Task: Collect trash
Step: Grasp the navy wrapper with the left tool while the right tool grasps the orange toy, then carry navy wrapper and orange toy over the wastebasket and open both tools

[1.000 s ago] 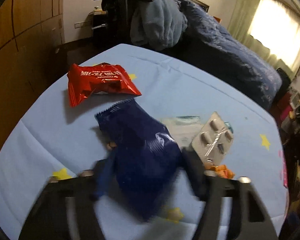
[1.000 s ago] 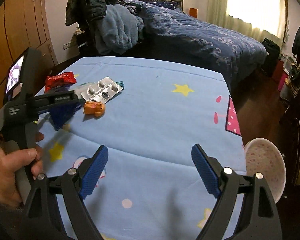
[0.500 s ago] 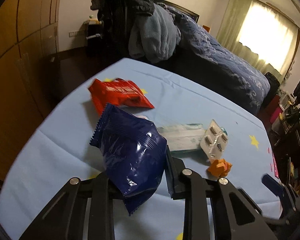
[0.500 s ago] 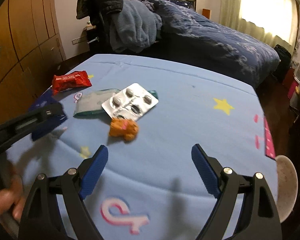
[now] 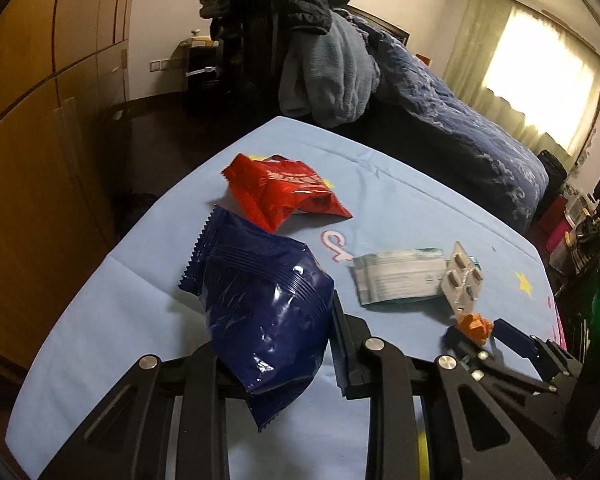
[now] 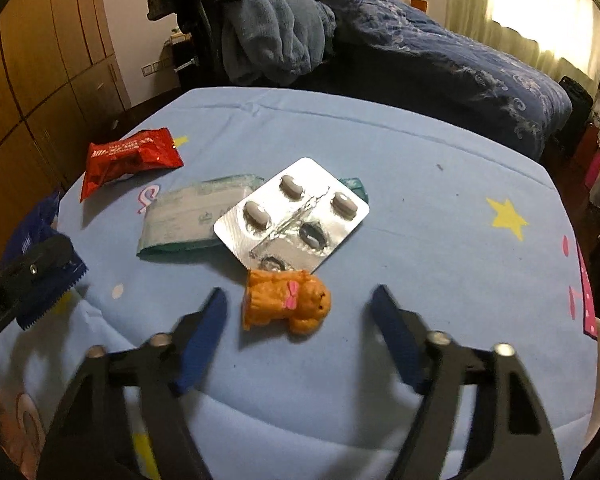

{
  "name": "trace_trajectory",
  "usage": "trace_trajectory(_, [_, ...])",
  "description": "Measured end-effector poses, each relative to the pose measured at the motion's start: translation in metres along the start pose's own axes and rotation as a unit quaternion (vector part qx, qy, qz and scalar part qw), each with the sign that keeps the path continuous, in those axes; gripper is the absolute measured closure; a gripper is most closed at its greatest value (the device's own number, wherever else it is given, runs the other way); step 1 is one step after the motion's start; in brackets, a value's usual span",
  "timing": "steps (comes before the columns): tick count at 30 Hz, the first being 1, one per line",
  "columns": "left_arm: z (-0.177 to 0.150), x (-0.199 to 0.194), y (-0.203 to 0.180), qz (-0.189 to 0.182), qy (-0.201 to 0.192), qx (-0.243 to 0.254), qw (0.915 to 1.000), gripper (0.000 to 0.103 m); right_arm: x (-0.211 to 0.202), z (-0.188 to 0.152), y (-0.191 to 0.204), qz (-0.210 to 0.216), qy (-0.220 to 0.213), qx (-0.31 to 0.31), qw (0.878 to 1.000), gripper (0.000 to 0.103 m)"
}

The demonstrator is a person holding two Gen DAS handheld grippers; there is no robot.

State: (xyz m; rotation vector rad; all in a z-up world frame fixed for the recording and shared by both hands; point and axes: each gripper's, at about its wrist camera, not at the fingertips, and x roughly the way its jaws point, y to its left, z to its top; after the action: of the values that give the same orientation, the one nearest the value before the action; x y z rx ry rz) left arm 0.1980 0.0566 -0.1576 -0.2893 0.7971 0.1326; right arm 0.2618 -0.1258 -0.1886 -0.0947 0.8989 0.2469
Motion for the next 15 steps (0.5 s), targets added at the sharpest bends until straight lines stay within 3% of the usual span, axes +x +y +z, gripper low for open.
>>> trace_trajectory(1, [0.0, 0.0, 0.001, 0.0, 0.001, -0.002, 1.0, 0.074, -0.001, 0.001, -0.001, 0.003, 0.001, 0.003, 1.0, 0.055])
trace_trajectory(2, [0.0, 0.0, 0.003, 0.0, 0.001, -0.004, 1.0, 0.074, -0.002, 0.001, -0.002, 0.002, 0.001, 0.007, 1.0, 0.059])
trace_trajectory(15, [-0.005, -0.006, -0.013, 0.005, 0.0, 0.016, 0.9999, 0.074, -0.033, -0.026, -0.035, 0.006, -0.008, 0.042, 0.999, 0.059])
